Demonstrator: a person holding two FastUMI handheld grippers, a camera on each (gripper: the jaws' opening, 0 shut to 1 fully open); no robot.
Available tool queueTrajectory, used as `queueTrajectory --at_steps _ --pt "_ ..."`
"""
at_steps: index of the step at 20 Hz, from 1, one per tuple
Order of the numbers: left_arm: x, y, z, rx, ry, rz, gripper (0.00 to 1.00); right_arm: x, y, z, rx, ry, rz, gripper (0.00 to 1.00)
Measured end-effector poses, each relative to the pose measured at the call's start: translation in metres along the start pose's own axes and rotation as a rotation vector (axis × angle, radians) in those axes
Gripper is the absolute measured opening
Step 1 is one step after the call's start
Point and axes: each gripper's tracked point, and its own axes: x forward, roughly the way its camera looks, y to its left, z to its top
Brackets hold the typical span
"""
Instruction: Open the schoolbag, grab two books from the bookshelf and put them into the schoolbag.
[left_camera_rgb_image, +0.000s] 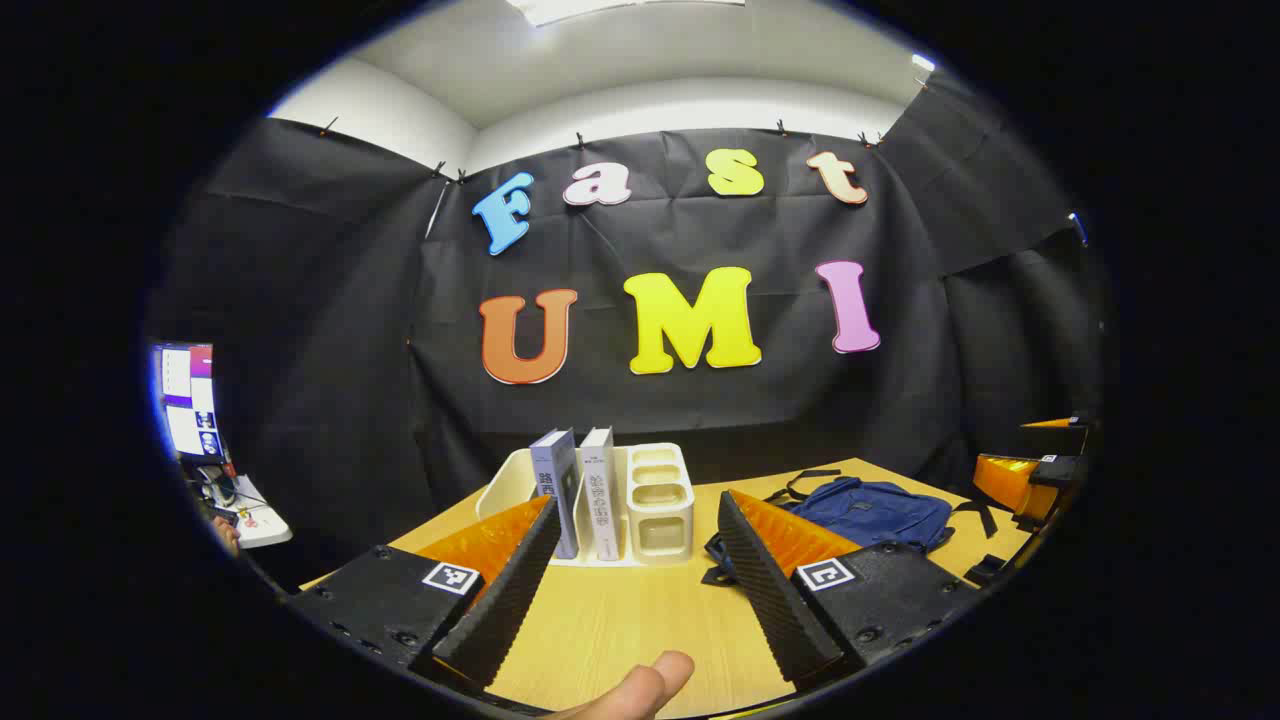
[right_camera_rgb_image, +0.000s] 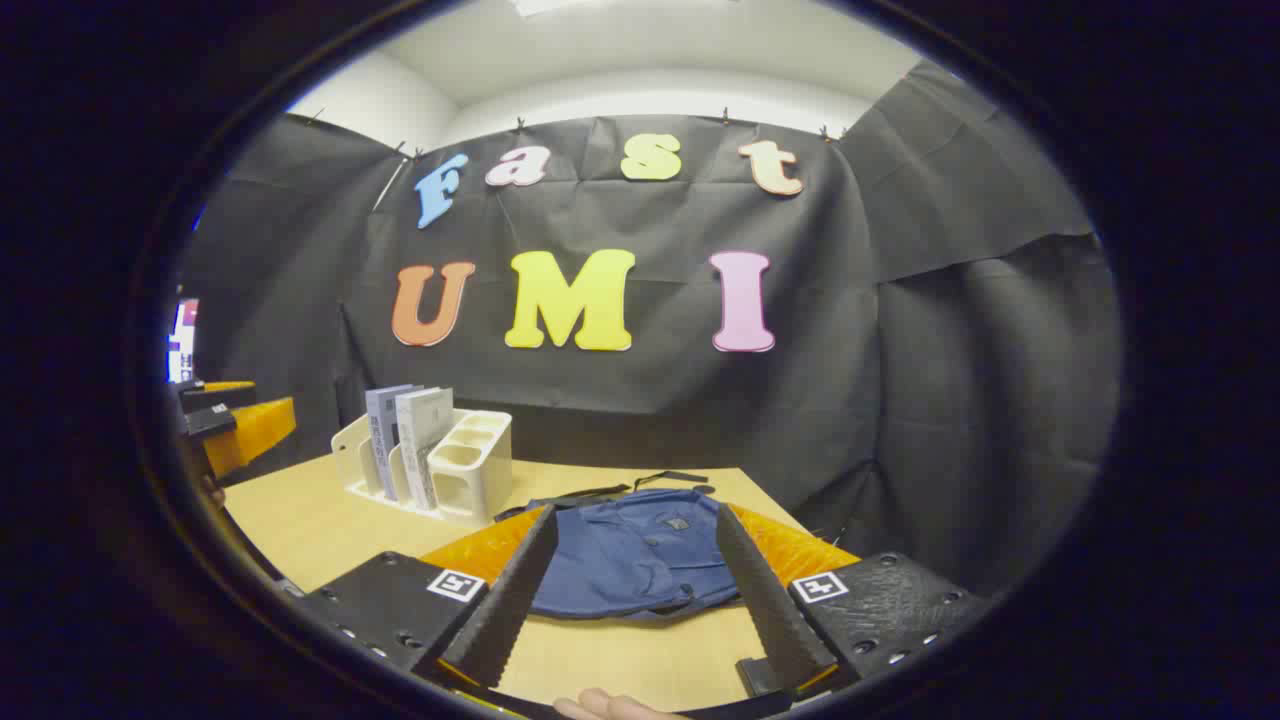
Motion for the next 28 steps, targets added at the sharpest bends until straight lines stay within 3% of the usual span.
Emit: queueTrajectory --at_steps 9,12,19,25,28 --pt "0.003 0.011 -0.003 -0.02 0.008 0.011 0.99 0.01 -0.002 -0.004 0.004 0.003 -0.028 0.94" --pt "0.005 0.013 -0.005 -0.015 0.012 0.019 0.99 0.01 -0.002 -0.006 -0.01 0.001 -0.021 0.97" --pt "0.008 0.014 -0.01 -0.012 0.024 0.032 0.99 0.015 0.008 -0.015 -0.049 0.013 0.0 0.95" --pt "0.008 0.016 -0.008 -0.029 0.02 0.019 0.99 0.054 0.047 -0.04 -0.117 0.07 0.058 0.98" --pt "0.011 0.02 -0.011 -0.028 0.017 0.029 0.99 0.08 0.079 -0.06 -0.174 0.12 0.101 0.94"
